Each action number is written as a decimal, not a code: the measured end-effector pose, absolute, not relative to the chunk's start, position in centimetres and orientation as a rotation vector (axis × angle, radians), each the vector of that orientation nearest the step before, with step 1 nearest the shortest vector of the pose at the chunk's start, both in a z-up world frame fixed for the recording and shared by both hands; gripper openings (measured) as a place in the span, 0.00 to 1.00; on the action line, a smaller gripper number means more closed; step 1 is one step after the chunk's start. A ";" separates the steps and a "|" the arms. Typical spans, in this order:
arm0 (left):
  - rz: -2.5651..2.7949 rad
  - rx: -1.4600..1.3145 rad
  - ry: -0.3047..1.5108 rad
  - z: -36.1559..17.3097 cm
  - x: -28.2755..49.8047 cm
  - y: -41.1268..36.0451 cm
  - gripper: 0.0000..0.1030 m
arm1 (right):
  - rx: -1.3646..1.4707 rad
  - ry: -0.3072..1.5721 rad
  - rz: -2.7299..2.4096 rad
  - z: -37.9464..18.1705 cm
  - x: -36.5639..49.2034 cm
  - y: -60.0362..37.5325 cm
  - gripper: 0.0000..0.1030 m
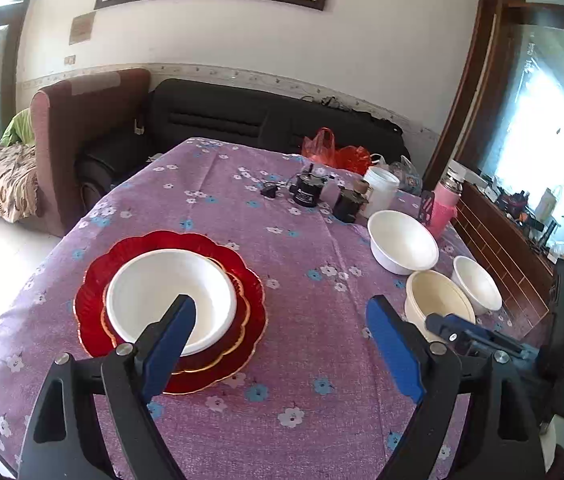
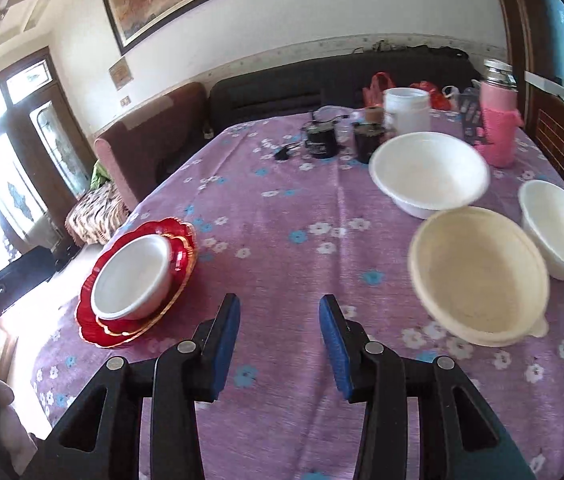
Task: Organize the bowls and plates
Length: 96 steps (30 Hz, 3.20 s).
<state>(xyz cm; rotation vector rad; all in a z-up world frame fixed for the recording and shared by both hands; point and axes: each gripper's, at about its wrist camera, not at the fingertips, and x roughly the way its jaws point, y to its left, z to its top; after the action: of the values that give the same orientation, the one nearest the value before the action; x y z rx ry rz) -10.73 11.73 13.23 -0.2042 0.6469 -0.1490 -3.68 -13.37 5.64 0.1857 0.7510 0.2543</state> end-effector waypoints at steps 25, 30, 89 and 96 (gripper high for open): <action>-0.374 -0.145 1.045 4.3 5.0 -7.1 0.84 | 0.505 0.750 -0.047 -0.3 1.8 -31.5 0.47; -0.385 -0.157 1.100 1.5 7.0 -9.2 0.83 | 0.473 0.766 -0.042 -0.8 2.2 -30.9 0.47; -0.156 -0.291 0.789 11.2 -3.4 12.9 0.14 | 0.238 0.794 0.303 5.7 2.0 -9.1 0.16; -0.034 -0.368 0.790 10.5 -3.6 20.9 0.14 | 0.161 0.835 0.394 6.1 3.7 -0.5 0.16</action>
<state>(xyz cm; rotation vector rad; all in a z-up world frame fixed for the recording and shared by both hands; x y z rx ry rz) -3.57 20.89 10.47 -0.3682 0.7901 -0.0341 3.65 -0.53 6.08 0.1606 0.8345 0.3937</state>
